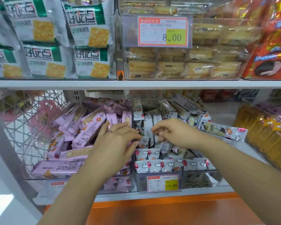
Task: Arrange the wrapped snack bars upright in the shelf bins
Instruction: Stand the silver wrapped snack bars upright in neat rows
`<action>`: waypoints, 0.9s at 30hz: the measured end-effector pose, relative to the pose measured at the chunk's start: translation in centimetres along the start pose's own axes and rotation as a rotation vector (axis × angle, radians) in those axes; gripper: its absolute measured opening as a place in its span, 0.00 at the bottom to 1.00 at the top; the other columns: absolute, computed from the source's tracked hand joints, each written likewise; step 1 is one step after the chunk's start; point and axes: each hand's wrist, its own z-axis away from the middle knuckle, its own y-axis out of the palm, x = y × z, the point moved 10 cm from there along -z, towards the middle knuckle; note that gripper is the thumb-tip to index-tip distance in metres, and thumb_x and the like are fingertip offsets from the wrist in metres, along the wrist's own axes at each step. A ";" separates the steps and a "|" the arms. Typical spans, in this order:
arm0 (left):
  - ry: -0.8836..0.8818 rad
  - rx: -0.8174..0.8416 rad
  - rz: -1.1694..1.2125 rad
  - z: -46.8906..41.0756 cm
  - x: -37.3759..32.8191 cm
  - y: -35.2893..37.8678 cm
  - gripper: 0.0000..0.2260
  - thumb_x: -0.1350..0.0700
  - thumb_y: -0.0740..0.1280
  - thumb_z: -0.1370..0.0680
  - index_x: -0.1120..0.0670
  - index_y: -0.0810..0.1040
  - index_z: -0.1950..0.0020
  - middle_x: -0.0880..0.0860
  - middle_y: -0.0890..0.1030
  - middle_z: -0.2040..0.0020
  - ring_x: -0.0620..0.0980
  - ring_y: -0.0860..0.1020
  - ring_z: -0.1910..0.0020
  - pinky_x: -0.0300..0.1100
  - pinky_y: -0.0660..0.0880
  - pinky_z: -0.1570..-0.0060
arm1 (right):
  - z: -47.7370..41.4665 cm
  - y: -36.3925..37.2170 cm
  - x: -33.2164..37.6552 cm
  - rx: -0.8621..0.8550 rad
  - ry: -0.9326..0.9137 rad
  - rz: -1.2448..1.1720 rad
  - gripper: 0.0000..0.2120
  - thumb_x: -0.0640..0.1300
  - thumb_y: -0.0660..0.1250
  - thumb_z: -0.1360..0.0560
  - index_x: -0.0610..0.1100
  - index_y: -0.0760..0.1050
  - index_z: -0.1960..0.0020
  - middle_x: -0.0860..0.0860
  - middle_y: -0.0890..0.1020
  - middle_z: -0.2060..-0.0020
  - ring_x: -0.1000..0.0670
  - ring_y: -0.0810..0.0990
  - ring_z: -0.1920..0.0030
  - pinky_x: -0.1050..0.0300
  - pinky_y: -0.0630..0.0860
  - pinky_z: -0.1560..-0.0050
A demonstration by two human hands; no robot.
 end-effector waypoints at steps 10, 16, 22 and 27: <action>-0.007 -0.002 -0.016 0.0 -0.1 -0.2 0.09 0.53 0.70 0.25 0.44 0.82 0.46 0.39 0.81 0.46 0.47 0.74 0.37 0.57 0.54 0.31 | 0.4 0.3 -1.6 -0.005 -0.079 0.664 0.23 0.33 0.63 0.26 0.53 0.70 0.36 0.49 0.70 0.42 0.46 0.72 0.44 0.50 0.73 0.46; 0.013 -0.034 -0.007 0.1 -0.2 -0.6 0.08 0.54 0.69 0.25 0.46 0.82 0.47 0.40 0.81 0.47 0.48 0.75 0.39 0.57 0.54 0.31 | 2.2 -1.8 0.2 -0.146 -0.142 0.647 0.18 0.33 0.63 0.27 0.50 0.69 0.42 0.52 0.68 0.37 0.48 0.78 0.56 0.50 0.78 0.57; 0.066 -0.025 0.073 -0.4 -2.4 -0.9 0.10 0.54 0.64 0.23 0.48 0.81 0.44 0.43 0.81 0.47 0.45 0.78 0.47 0.43 0.71 0.40 | 6.0 -4.3 1.1 -0.287 -0.178 0.124 0.17 0.31 0.62 0.26 0.54 0.70 0.50 0.57 0.63 0.31 0.50 0.77 0.50 0.54 0.74 0.45; -0.111 0.131 0.512 -0.4 -4.0 0.7 0.14 0.48 0.63 0.22 0.37 0.71 0.38 0.36 0.77 0.46 0.31 0.76 0.50 0.23 0.71 0.54 | 7.6 -3.9 1.9 -0.306 -0.189 -0.254 0.19 0.28 0.59 0.25 0.53 0.74 0.51 0.60 0.65 0.34 0.51 0.79 0.47 0.53 0.74 0.47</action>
